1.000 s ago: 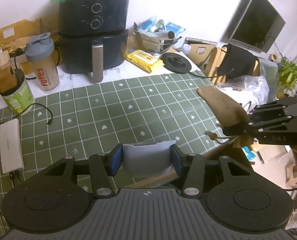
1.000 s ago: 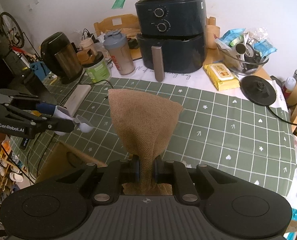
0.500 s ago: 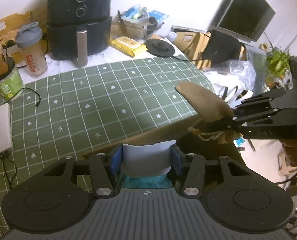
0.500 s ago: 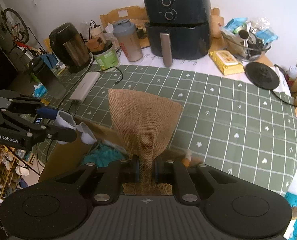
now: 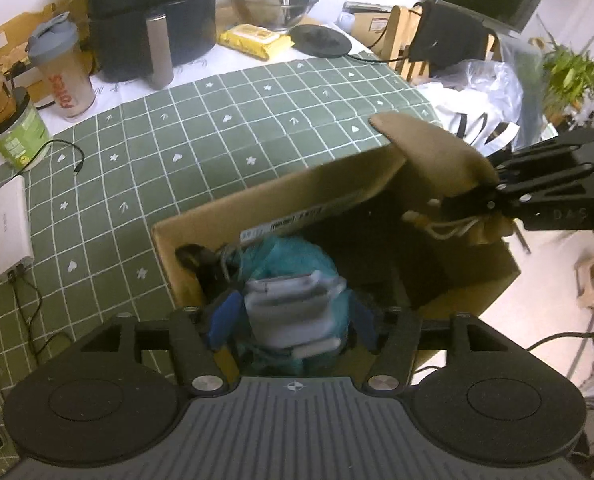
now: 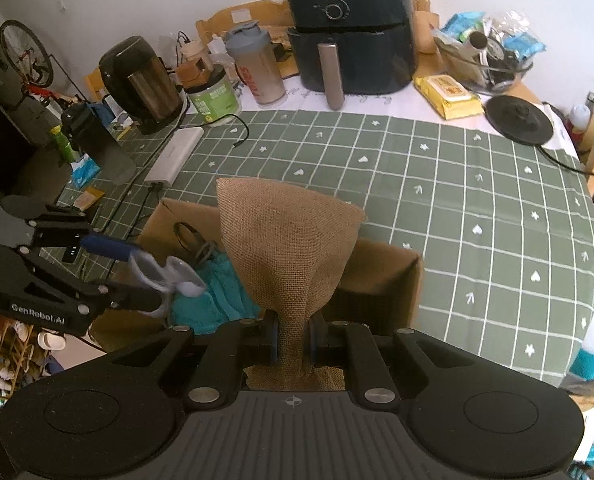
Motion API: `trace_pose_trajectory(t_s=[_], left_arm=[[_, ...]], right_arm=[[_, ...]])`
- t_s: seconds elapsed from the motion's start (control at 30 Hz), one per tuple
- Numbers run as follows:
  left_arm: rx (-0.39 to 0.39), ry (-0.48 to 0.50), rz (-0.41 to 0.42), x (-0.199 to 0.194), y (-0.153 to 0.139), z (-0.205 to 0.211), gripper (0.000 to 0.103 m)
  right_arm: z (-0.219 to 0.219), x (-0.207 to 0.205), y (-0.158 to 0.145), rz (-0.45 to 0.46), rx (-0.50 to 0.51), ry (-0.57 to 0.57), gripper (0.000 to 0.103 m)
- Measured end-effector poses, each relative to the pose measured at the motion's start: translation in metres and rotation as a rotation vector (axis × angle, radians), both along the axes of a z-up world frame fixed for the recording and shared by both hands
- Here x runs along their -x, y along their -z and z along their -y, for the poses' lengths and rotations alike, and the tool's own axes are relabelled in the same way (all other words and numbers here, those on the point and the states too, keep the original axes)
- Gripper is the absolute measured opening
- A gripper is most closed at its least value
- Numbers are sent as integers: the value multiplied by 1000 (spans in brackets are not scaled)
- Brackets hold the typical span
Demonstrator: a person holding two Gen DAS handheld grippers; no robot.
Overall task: Organize soft objects
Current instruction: 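Lower the earbud case and pouch into the box and open both grippers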
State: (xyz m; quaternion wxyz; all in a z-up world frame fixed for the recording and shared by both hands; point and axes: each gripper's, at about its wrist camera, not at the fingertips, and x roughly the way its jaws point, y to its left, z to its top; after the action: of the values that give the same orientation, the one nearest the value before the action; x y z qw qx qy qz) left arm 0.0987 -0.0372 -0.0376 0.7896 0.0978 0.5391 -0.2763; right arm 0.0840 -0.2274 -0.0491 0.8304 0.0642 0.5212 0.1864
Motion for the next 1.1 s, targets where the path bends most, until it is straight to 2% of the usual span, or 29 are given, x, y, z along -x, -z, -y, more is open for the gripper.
trace_pose_trajectory(t_s=[0.33,0.7,0.77,0.8,0.83,0.87,0.9,0.97,1.03,1.1], left_arm=[[19,-44,-2,9,-4,-13,65],[63,-95,8,14,-7,-20,65],[67,-108,10,15,-8,-22,65],[67,-115,9,15,-8,-22,65],[66,-121,9,16,-8,-23,65],[63,-129,8,16,-8,-23,65],[59,-136,5,17,-8,-23,65],[49,-155,-1,19,-6,-22,65],[40,-176,-10,22,-5,-21,65],[40,-194,-16,25,-5,-19,65]], right_arm=[[0,16,5,-19,4,48,16],[-6,18,-13,34,23,53,16],[-8,16,-14,34,29,48,19],[-9,15,-14,32,33,42,23],[-10,14,-12,25,40,32,32],[-12,12,-10,12,52,16,50],[-15,11,-7,-5,71,-4,61],[-21,12,-3,-3,123,-29,90],[-25,14,-2,7,152,-56,100],[-27,17,-1,12,157,-70,103]])
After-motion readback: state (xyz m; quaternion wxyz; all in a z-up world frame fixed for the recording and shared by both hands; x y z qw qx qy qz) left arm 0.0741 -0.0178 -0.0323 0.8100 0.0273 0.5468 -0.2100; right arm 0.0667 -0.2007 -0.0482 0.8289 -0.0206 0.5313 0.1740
